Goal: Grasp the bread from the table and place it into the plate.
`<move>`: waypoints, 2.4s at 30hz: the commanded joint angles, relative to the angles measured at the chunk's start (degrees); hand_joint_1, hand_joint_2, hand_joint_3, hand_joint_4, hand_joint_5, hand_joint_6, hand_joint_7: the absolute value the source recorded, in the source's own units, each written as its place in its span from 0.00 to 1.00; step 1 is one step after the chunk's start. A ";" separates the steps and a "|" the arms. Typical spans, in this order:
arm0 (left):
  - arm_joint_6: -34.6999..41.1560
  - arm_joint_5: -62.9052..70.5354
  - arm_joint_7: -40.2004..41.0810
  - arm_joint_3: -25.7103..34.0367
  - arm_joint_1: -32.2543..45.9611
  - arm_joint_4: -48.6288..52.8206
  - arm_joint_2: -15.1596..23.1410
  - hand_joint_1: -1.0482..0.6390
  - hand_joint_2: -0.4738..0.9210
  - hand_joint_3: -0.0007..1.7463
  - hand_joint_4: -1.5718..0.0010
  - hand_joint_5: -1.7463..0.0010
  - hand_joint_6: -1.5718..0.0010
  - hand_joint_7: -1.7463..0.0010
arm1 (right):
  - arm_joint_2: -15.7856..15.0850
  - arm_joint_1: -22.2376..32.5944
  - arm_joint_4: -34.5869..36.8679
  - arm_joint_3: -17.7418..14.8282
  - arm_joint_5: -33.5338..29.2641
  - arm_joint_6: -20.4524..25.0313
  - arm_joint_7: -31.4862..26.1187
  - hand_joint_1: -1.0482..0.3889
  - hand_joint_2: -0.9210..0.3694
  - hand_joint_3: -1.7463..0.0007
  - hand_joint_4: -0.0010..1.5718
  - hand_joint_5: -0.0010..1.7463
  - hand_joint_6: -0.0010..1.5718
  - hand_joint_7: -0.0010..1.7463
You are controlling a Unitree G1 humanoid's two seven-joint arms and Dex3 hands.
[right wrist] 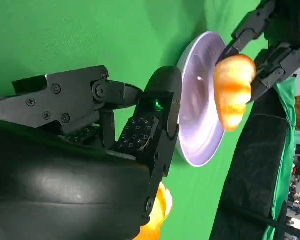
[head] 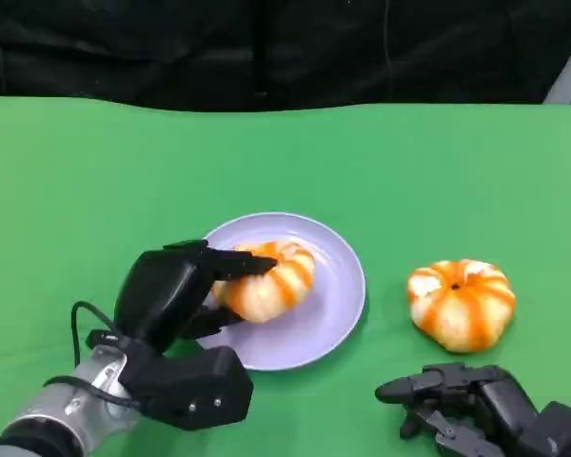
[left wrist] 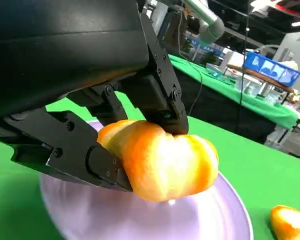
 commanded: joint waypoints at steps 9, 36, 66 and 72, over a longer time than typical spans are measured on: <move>1.66 -0.25 -1.35 0.25 -1.40 1.18 0.95 0.61 0.97 0.00 0.42 0.64 0.21 1.00 | -0.08 0.10 0.74 0.03 -1.05 0.20 -0.59 0.68 0.00 0.79 0.50 0.68 0.76 0.08; 1.12 -0.34 -10.00 -1.23 -1.11 -0.86 3.02 0.18 1.00 0.10 0.59 1.00 0.63 1.00 | -0.13 0.29 0.10 -0.24 -0.47 0.73 -0.02 0.69 0.00 0.79 0.50 0.68 0.76 0.07; -11.26 -13.86 -19.19 8.67 3.36 -3.54 2.32 0.00 1.00 0.41 0.78 1.00 0.87 1.00 | -0.27 0.46 0.32 -0.33 -0.44 0.70 0.15 0.69 0.00 0.78 0.50 0.70 0.76 0.08; -15.19 -20.40 -24.82 12.72 4.80 -3.67 1.24 0.02 1.00 0.39 0.74 0.99 0.86 0.99 | -0.21 0.45 0.28 -0.38 -0.48 0.68 0.15 0.69 0.00 0.78 0.50 0.70 0.76 0.08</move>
